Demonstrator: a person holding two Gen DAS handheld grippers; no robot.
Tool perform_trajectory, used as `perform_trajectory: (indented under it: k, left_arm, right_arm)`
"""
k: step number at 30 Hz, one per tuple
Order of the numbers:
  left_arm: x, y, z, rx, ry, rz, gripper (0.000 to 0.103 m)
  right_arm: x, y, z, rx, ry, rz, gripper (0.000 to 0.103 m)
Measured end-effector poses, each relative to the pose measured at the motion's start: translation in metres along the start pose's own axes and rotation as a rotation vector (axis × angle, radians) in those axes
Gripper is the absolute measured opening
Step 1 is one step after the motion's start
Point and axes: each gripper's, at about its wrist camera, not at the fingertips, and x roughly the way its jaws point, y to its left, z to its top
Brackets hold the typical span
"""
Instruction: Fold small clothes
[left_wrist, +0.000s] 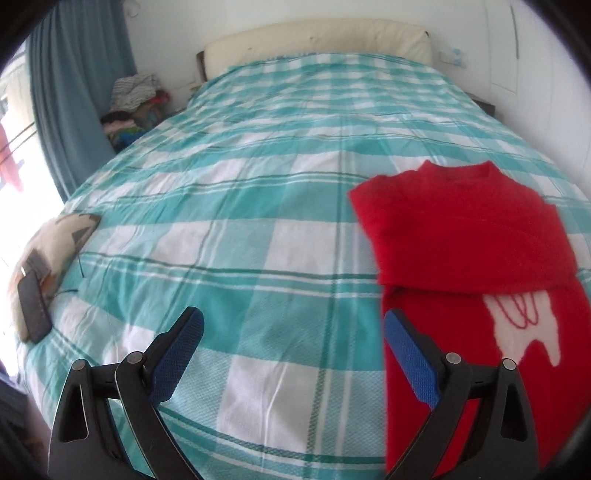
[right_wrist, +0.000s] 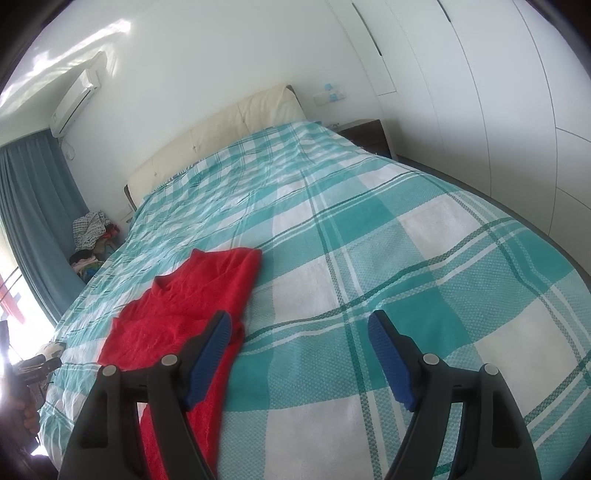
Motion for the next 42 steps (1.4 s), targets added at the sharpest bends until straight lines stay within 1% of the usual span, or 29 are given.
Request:
perform_trajectory:
  k: [2,4,7,8,10,12,13,17,20,27,42]
  left_arm:
    - [0.020,0.017,-0.014,-0.090,0.033,0.009,0.099]
    - [0.034,0.026,-0.026,-0.150,0.054,0.007,0.099]
    - [0.047,0.028,-0.042,-0.161,0.051,0.030,0.099]
    - [0.050,0.029,-0.045,-0.167,0.062,0.035,0.099]
    - [0.052,0.033,-0.044,-0.194,0.068,0.021,0.099]
    - [0.053,0.037,-0.043,-0.216,0.062,0.007,0.099]
    - [0.055,0.039,-0.043,-0.223,0.073,0.008,0.099]
    - [0.062,0.040,-0.045,-0.234,0.110,0.011,0.099]
    - [0.062,0.039,-0.046,-0.228,0.112,0.017,0.099]
    - [0.066,0.039,-0.047,-0.216,0.125,0.023,0.100]
    - [0.068,0.037,-0.047,-0.211,0.133,0.026,0.101]
  right_arm:
    - [0.005,0.001,-0.005,-0.019,0.013,-0.029,0.076]
    - [0.011,0.000,-0.009,-0.036,0.027,-0.059,0.076]
    - [0.016,-0.003,-0.013,-0.061,0.038,-0.107,0.076]
    - [0.017,-0.004,-0.014,-0.068,0.036,-0.124,0.076]
    - [0.018,-0.006,-0.014,-0.072,0.035,-0.142,0.076]
    - [0.021,-0.008,-0.015,-0.063,0.042,-0.143,0.076]
    - [0.022,-0.008,-0.015,-0.062,0.046,-0.142,0.076]
    - [0.028,-0.005,-0.019,-0.080,0.070,-0.141,0.076]
    - [0.029,-0.006,-0.019,-0.068,0.084,-0.134,0.076]
    - [0.027,-0.010,-0.018,-0.033,0.083,-0.124,0.076]
    - [0.027,-0.008,-0.017,-0.030,0.079,-0.122,0.076]
